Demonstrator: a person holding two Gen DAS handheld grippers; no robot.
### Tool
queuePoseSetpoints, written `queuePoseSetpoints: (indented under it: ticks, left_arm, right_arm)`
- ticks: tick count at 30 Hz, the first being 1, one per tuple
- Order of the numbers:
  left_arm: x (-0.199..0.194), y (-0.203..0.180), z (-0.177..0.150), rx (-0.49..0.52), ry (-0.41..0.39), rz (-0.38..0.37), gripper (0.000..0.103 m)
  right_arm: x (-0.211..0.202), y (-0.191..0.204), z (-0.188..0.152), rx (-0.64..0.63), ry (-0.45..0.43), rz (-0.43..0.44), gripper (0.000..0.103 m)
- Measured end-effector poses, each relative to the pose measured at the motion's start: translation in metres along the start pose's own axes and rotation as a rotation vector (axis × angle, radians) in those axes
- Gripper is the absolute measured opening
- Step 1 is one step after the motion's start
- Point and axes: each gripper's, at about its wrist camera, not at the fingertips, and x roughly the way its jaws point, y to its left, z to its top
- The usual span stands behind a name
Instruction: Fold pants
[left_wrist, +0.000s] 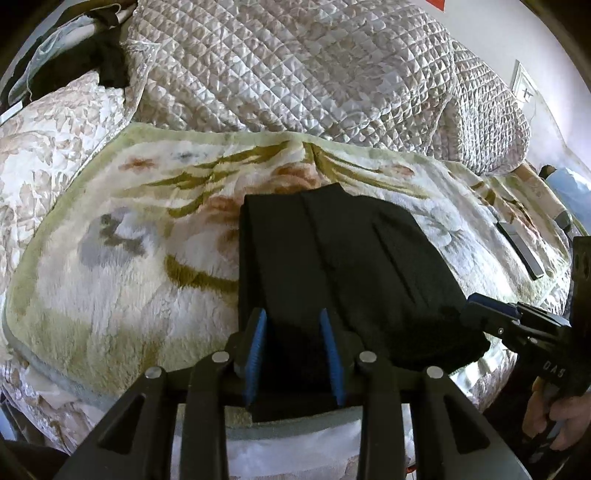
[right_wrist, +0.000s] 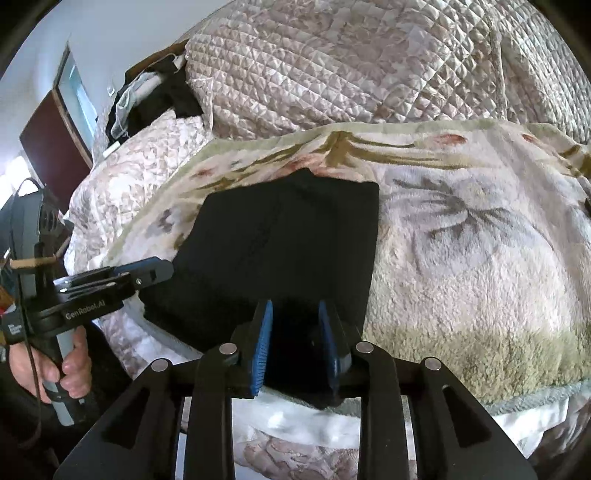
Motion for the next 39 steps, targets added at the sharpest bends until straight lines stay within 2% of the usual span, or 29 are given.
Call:
queuePoseSetpoints:
  ticks: [4,6,7,14,19,27,32,37,39]
  left_arm:
    - [0.003,0.001,0.009,0.004,-0.008,0.003,0.044]
    - [0.005,0.002,0.014,0.006,-0.011,0.0,0.047]
    - [0.007,0.003,0.017,0.007,-0.012,-0.003,0.047]
    - [0.025,0.021,0.03,-0.03,-0.003,-0.036,0.053]
    - [0.043,0.036,0.026,-0.1,0.037,-0.09,0.054]
    - [0.059,0.052,0.024,-0.207,0.036,-0.19,0.064]
    - [0.062,0.047,0.02,-0.239,0.054,-0.252,0.064]
    - [0.058,0.048,0.014,-0.248,0.055,-0.262,0.062]
    - [0.062,0.048,0.017,-0.252,0.058,-0.253,0.056]
  right_arm:
    - [0.002,-0.002,0.01,-0.01,0.003,-0.003,0.031]
    - [0.004,-0.003,0.014,-0.006,0.008,-0.002,0.042]
    - [0.006,-0.005,0.017,0.001,0.011,0.005,0.043]
    - [0.02,-0.027,0.035,0.081,0.044,0.036,0.043]
    - [0.034,-0.042,0.032,0.148,0.065,0.042,0.043]
    - [0.051,-0.054,0.03,0.223,0.081,0.084,0.043]
    - [0.05,-0.054,0.027,0.245,0.076,0.118,0.045]
    - [0.051,-0.052,0.023,0.252,0.083,0.13,0.043]
    - [0.058,-0.052,0.028,0.253,0.087,0.121,0.039]
